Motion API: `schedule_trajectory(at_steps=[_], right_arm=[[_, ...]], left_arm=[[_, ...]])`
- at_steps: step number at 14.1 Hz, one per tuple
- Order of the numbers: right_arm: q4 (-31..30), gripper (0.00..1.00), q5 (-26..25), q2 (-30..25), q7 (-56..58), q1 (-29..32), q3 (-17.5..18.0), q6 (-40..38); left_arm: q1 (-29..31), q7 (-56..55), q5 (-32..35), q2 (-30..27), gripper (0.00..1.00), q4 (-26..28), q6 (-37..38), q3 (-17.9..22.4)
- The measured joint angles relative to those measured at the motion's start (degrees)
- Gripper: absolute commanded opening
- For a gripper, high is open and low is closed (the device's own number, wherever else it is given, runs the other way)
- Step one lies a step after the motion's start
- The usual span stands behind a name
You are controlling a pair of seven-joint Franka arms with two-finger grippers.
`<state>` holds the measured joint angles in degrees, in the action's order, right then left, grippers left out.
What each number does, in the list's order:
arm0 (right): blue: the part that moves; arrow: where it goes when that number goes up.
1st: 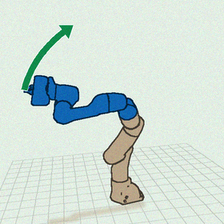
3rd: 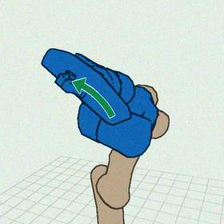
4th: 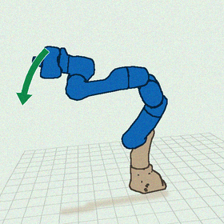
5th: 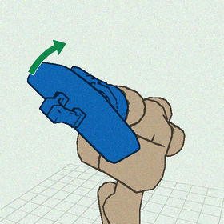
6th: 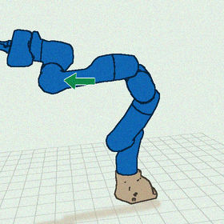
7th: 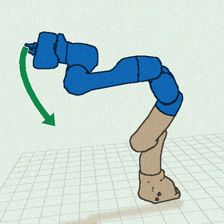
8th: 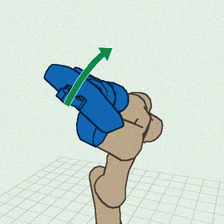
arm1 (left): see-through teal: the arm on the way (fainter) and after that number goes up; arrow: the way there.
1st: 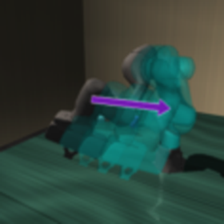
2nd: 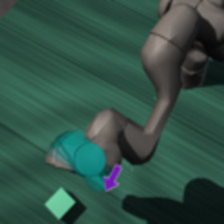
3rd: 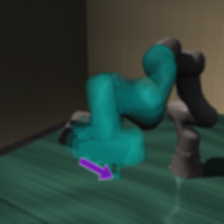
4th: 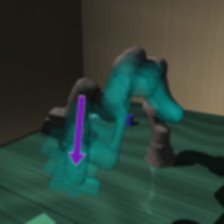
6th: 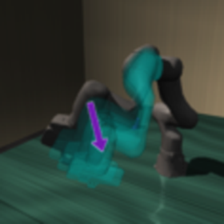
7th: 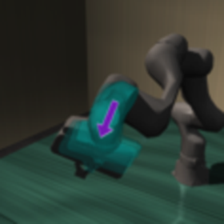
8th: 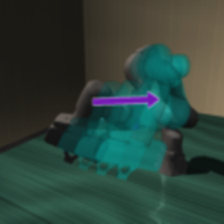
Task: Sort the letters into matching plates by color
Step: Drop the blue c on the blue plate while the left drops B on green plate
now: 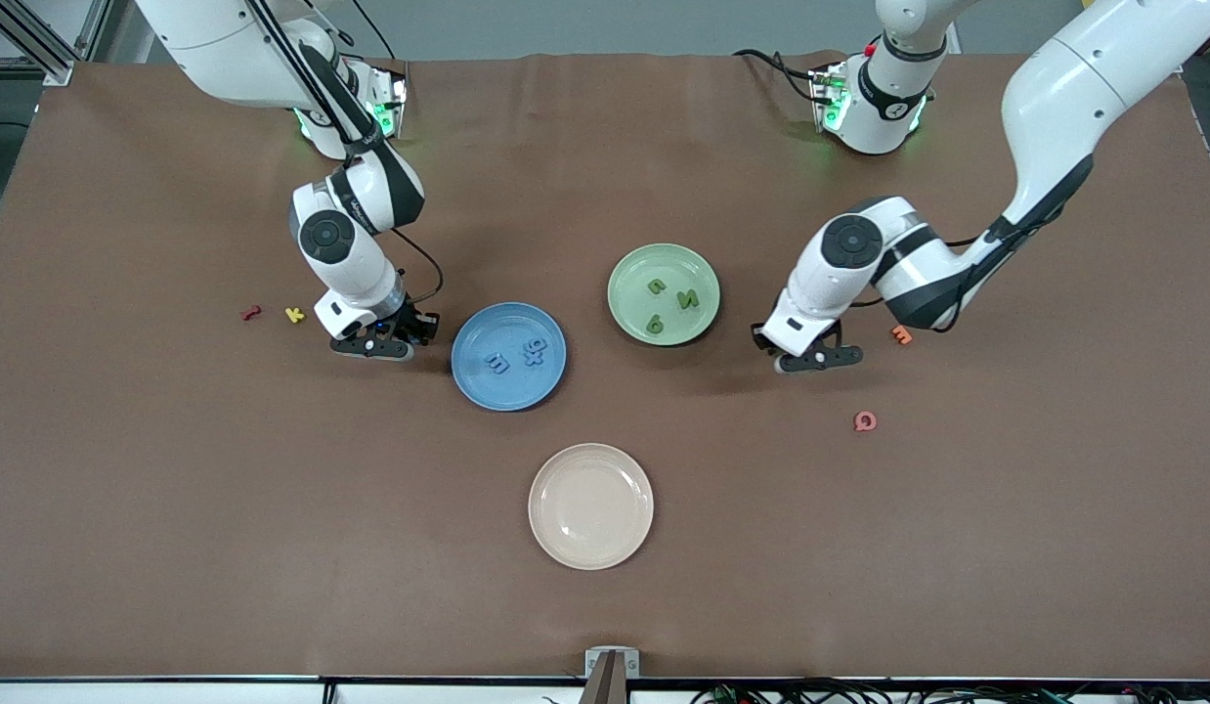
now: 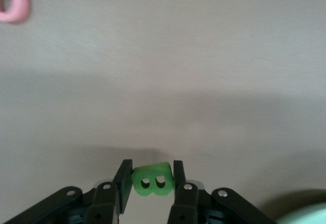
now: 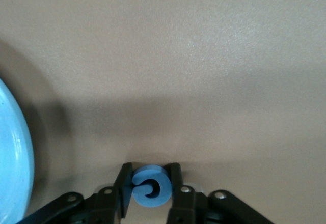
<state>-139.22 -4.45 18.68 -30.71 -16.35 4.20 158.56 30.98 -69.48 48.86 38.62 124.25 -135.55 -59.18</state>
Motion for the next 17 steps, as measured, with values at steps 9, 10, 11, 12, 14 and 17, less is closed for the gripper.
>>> schedule_trajectory(at_steps=[9, 10, 11, 12, 14, 17], right_arm=[[15.1, 0.0, 0.0, 0.6, -7.9, -3.5, 0.6, -17.8], [16.5, 0.0, 0.0, 0.7, -10.7, -5.1, 0.7, -18.2], [17.4, 0.0, 0.0, 0.8, -13.5, -6.9, 0.8, -18.2], [18.1, 0.04, 0.0, 1.2, -16.3, -8.5, 0.8, -18.2], [19.5, 0.97, 0.0, 2.1, -19.9, -10.7, 0.8, -18.2], [20.8, 1.0, 0.0, 3.0, -20.8, -11.0, 0.7, -18.5]], left_arm=[[-15.7, -15.8, -7.2, 0.1, 0.29, -7.3, 1.0, 0.5], [-17.2, -16.5, -7.3, 0.1, 0.29, -7.7, 1.0, 1.4], [-18.8, -16.8, -7.7, 0.2, 0.29, -8.0, 1.0, 2.5], [-20.4, -16.8, -8.3, 0.4, 0.29, -8.3, 1.0, 3.6], [-23.5, -16.8, -8.8, 0.8, 0.3, -8.8, 1.0, 6.2], [-26.6, -17.3, -8.8, 1.4, 0.45, -9.3, 1.1, 8.8]])
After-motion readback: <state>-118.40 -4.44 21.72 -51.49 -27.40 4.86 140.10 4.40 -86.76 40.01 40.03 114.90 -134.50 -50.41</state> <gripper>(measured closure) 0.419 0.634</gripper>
